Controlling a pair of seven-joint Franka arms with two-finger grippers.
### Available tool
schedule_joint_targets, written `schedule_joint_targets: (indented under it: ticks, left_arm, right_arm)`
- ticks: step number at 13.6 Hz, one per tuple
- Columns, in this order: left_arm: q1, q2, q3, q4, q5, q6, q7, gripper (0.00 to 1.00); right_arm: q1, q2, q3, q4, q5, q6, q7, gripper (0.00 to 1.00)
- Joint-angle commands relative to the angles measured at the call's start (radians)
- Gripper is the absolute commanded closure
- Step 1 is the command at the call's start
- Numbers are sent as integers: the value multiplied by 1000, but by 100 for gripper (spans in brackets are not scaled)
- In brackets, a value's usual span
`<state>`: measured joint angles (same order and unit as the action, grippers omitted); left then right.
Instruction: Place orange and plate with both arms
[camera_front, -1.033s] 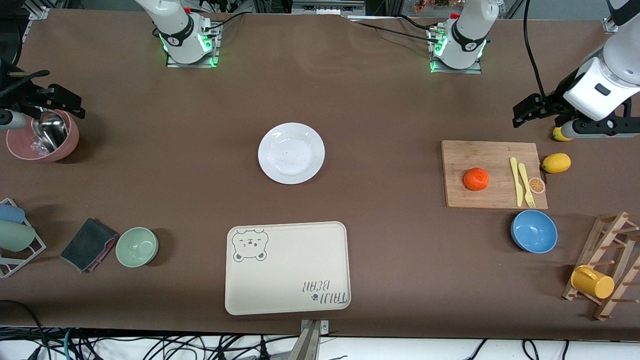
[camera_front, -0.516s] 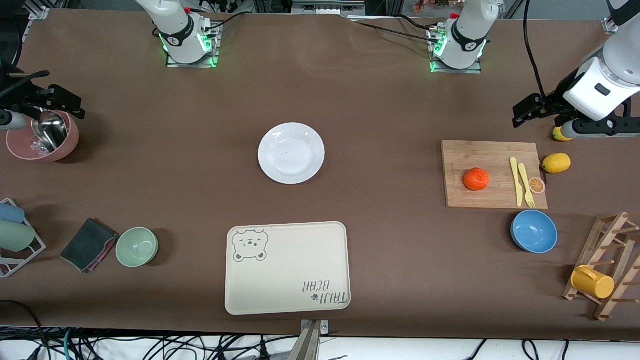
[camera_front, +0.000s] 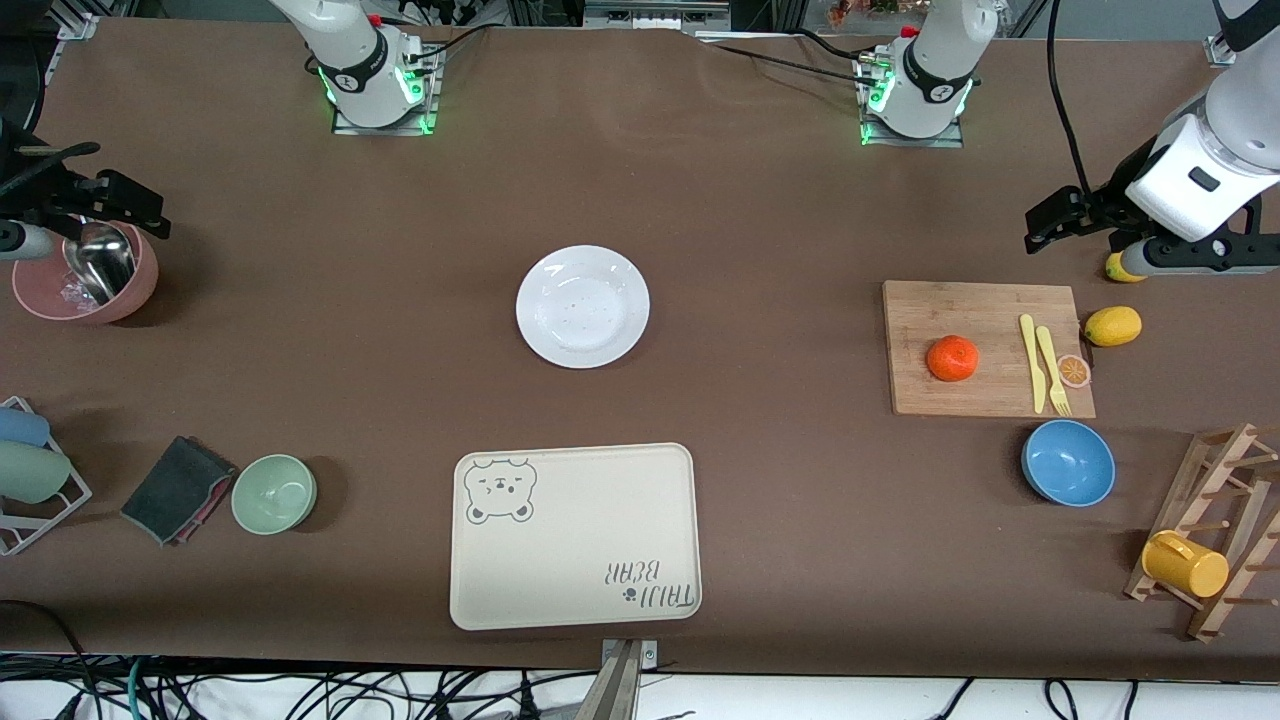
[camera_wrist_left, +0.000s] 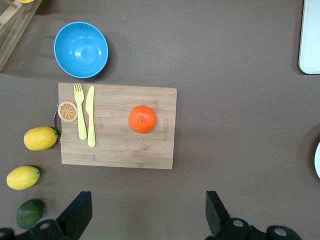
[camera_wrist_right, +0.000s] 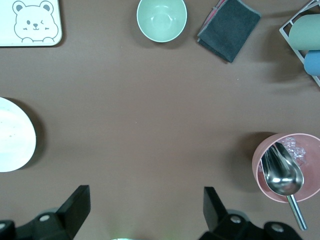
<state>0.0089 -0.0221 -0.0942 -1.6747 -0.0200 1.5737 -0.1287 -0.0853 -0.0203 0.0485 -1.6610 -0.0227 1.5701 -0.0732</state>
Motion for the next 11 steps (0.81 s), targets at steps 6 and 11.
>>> schedule_joint_targets:
  ticks: [6, 11]
  left_arm:
    - [6, 25, 2, 29, -49, -23, 35, 0]
    - [6, 27, 2, 29, -43, -34, 29, 0]
  right_arm:
    - [-5, 2, 2, 7, 4, -1, -2, 0]
    - [-5, 2, 2, 9, 6, -1, -2, 0]
